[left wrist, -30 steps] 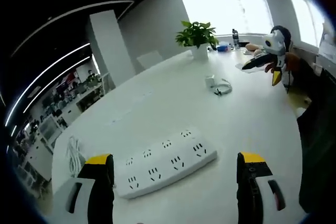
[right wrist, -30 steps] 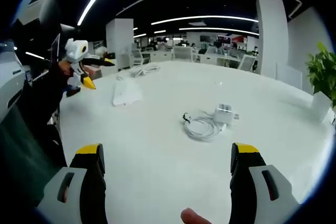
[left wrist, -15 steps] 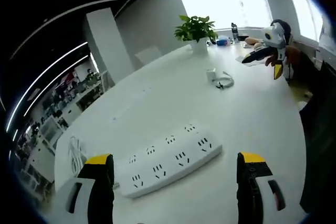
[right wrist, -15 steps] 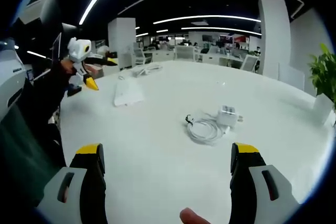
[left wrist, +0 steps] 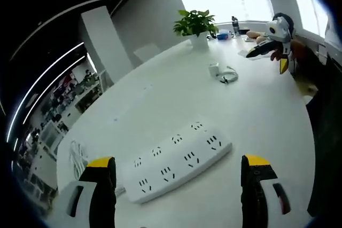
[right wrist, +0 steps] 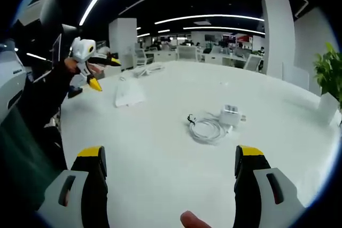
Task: Straighten the power strip on the desk, plug the charger into it
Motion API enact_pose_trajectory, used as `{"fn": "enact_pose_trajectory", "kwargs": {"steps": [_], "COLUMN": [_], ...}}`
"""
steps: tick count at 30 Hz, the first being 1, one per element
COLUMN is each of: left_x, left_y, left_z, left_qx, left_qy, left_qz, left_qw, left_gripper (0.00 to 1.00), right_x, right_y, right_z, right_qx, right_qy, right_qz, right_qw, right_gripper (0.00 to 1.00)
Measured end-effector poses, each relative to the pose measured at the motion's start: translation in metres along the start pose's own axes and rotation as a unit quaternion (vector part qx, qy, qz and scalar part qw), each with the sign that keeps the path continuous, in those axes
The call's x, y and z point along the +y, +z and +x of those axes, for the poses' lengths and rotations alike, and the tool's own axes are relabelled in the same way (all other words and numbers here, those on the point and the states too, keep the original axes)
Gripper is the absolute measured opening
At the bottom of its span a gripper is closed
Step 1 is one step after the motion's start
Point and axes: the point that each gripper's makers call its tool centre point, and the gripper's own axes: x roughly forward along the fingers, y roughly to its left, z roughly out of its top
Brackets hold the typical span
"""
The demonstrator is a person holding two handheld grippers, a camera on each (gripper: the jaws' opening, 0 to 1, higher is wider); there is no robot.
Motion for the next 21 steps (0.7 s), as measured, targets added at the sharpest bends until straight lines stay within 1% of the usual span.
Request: {"fn": "enact_pose_trajectory", "kwargs": {"steps": [8, 13, 21], "left_x": [0.0024, 0.0028, 0.0077], "left_y": [0.0006, -0.0015, -0.0016], "left_z": [0.0066, 0.0087, 0.01], "left_qx": [0.006, 0.015, 0.024], "left_qy": [-0.01, -0.016, -0.017], "left_qz": [0.003, 0.011, 0.021], "left_qw": [0.9999, 0.9997, 0.9993], "left_gripper": [1.0, 1.0, 1.0], "right_x": [0.0005, 0.0002, 0.0006], "right_y": [-0.0004, -0.0003, -0.0005], "right_z": [0.002, 0.0013, 0.0018], "right_qx": [-0.001, -0.001, -0.002], "right_qy": [0.003, 0.002, 0.002], "right_qz": [0.001, 0.0, 0.001], "right_qw": [1.0, 1.0, 1.0], "right_gripper": [1.0, 1.0, 1.0]}}
